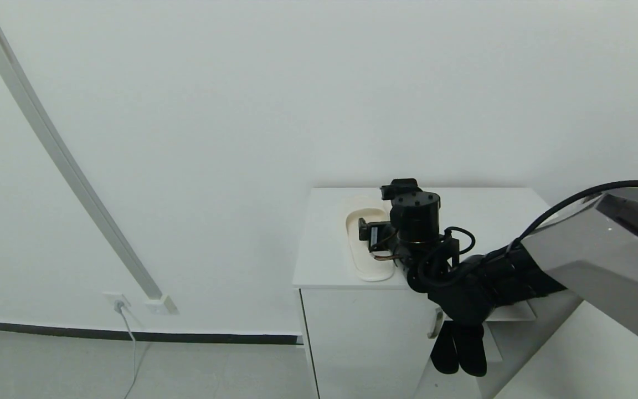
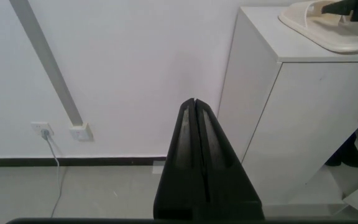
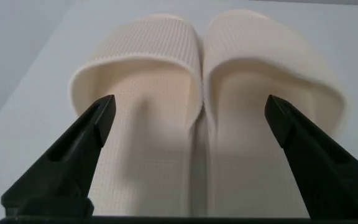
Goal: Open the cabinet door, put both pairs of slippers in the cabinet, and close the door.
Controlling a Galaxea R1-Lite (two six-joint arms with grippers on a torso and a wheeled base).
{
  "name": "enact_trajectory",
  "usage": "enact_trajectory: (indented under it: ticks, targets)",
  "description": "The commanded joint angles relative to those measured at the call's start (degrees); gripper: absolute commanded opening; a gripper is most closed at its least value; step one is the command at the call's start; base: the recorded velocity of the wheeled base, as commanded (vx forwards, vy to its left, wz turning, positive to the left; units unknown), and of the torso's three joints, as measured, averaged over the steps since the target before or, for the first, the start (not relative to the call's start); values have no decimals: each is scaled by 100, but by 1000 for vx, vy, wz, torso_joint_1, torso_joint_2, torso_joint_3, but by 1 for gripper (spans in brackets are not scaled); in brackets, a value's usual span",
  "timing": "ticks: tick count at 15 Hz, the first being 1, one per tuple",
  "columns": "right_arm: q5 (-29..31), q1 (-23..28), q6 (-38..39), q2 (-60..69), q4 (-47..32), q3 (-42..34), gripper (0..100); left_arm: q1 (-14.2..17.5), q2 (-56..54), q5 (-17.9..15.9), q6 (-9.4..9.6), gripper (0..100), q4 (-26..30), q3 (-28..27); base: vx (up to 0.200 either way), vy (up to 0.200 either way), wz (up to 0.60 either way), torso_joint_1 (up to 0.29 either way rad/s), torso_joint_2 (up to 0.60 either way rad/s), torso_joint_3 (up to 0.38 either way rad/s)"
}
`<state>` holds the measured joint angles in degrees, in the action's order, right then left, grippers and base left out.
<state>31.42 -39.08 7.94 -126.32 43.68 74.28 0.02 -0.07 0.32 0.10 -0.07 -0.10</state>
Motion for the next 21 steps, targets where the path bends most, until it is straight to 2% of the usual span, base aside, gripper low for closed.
enact_trajectory:
  ticks: [1,6,10,11,18,21]
  targets:
    - [-21,155,-161,-446,-17,438,100,6,7,12,-1,0,-1,1,0,0,0,0,0,0]
    - [-478,366,-178,-692,-96,869,100,-2,7,12,-1,0,-1,1,0,0,0,0,0,0]
    - [-505,410,-178,-824,-114,1089,100,-2,7,12,-1,0,-1,1,0,0,0,0,0,0]
    - [-505,410,-178,-833,-105,1098,0,-2,7,12,-1,0,-1,1,0,0,0,0,0,0]
    - [-505,384,-187,-657,-79,1054,0,6,7,12,-1,0,-1,1,0,0,0,0,0,0]
    - [-549,252,-178,-165,-70,641,0,-2,7,12,-1,0,-1,1,0,0,0,0,0,0]
